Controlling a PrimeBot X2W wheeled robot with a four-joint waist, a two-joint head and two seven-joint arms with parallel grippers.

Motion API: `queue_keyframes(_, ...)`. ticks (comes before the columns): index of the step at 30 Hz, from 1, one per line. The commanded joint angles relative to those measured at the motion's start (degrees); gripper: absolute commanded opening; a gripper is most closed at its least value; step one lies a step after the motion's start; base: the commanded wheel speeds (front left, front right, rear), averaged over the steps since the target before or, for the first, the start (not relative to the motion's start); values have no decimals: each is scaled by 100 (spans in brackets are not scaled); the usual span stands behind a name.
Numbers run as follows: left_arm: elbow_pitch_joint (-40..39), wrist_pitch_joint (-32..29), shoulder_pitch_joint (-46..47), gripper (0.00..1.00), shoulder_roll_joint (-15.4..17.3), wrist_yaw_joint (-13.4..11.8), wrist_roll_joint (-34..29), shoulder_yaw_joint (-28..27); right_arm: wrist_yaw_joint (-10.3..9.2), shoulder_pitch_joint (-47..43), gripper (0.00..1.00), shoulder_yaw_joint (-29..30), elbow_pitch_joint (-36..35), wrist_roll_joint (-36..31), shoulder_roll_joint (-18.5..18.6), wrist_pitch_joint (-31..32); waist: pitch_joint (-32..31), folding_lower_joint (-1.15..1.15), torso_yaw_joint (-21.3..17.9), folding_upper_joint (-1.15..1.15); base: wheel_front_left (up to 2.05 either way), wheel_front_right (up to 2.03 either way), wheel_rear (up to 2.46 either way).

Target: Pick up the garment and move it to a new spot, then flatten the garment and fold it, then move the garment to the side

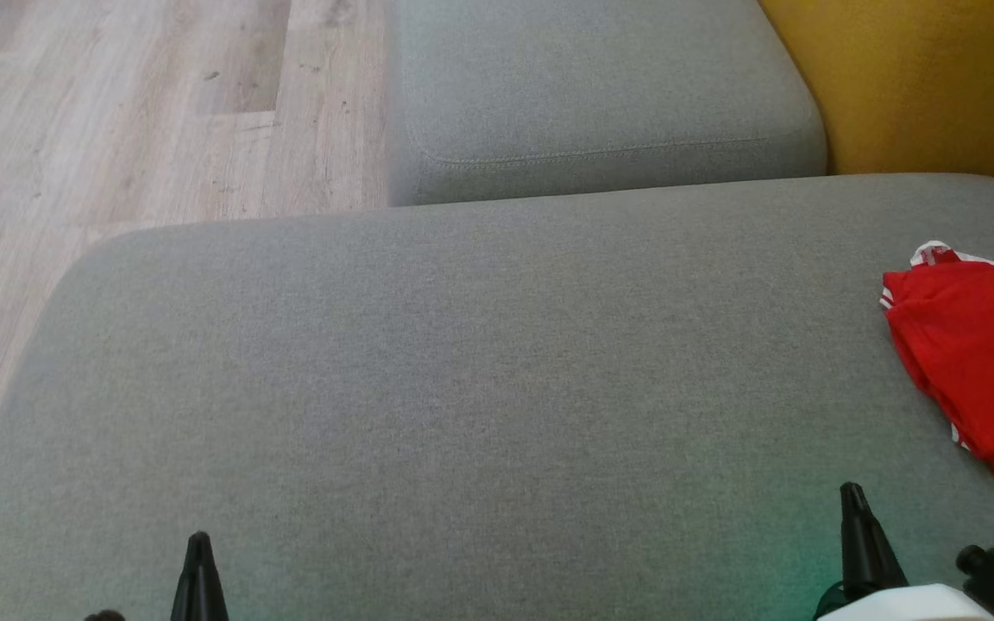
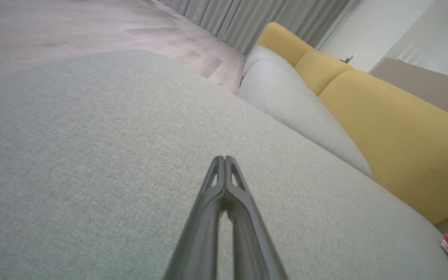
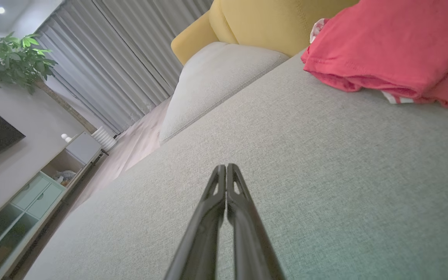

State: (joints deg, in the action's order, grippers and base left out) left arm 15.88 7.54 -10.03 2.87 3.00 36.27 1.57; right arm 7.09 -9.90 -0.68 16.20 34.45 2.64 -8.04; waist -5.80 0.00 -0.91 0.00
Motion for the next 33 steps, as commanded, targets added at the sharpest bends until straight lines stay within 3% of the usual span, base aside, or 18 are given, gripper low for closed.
queue_keyframes(1,-191,-36,317,0,1,30,144,-143,14,329,0,7,-190,163,87,28,8,0,2,0,0,0,0)
queue_keyframes(33,-188,-560,817,0,1,190,2230,-399,24,813,0,214,-204,2366,110,521,234,0,36,0,0,0,0)
